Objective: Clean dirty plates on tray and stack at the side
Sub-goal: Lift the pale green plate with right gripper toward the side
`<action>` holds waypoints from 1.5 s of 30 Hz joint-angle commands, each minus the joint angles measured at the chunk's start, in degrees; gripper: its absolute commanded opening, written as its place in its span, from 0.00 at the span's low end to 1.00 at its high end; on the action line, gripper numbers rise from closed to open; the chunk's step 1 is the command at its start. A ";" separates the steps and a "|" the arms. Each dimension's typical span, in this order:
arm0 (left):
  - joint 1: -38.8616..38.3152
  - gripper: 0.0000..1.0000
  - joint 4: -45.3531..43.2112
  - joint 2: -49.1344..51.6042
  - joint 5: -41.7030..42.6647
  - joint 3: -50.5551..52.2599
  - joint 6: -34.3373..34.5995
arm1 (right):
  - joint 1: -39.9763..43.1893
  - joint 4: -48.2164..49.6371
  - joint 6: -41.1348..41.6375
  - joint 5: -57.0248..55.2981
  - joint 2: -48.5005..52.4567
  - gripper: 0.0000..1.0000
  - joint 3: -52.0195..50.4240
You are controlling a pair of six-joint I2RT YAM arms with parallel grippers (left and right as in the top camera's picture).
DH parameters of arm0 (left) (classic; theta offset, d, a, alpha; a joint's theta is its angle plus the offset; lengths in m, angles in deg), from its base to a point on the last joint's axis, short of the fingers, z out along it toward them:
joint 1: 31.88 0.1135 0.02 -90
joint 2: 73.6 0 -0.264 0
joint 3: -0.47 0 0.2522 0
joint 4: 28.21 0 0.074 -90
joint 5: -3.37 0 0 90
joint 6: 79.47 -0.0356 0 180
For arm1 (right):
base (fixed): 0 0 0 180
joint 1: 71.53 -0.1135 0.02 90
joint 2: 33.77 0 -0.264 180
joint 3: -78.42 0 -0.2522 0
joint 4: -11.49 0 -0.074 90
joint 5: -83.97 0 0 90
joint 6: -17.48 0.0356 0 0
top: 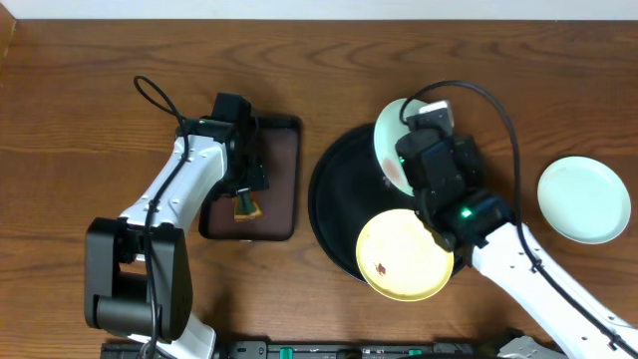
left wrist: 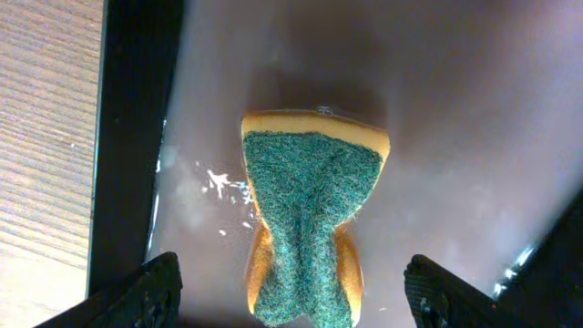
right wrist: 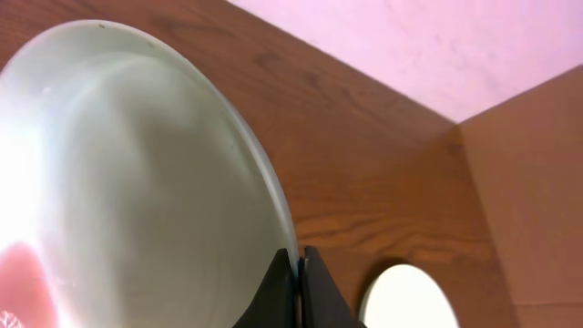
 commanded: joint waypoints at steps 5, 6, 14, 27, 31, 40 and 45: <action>0.24 0.80 0.15 -0.13 -0.48 -0.28 0.13 | -7.76 1.05 -7.82 -14.10 -0.76 0.01 0.02; 0.24 0.80 0.15 -0.13 -0.48 -0.28 0.13 | -8.81 1.66 -9.40 -15.98 -0.76 0.01 0.02; 0.24 0.80 0.15 -0.13 -0.48 -0.28 0.13 | -12.94 6.73 -17.70 -22.93 -0.76 0.01 0.02; 0.24 0.81 0.15 -0.13 -0.48 -0.28 0.13 | -16.74 11.58 -27.12 -27.26 -0.76 0.01 0.02; 0.24 0.80 0.15 -0.13 -0.50 -0.28 0.13 | -17.59 11.98 -30.60 -27.71 -0.76 0.01 0.02; 0.24 0.80 0.15 -0.13 -0.48 -0.28 0.13 | -19.28 15.06 -35.52 -30.56 -0.74 0.01 0.02; 0.24 0.81 0.15 -0.13 -0.48 -0.28 0.13 | -19.28 15.65 -35.47 -31.28 -0.74 0.01 0.02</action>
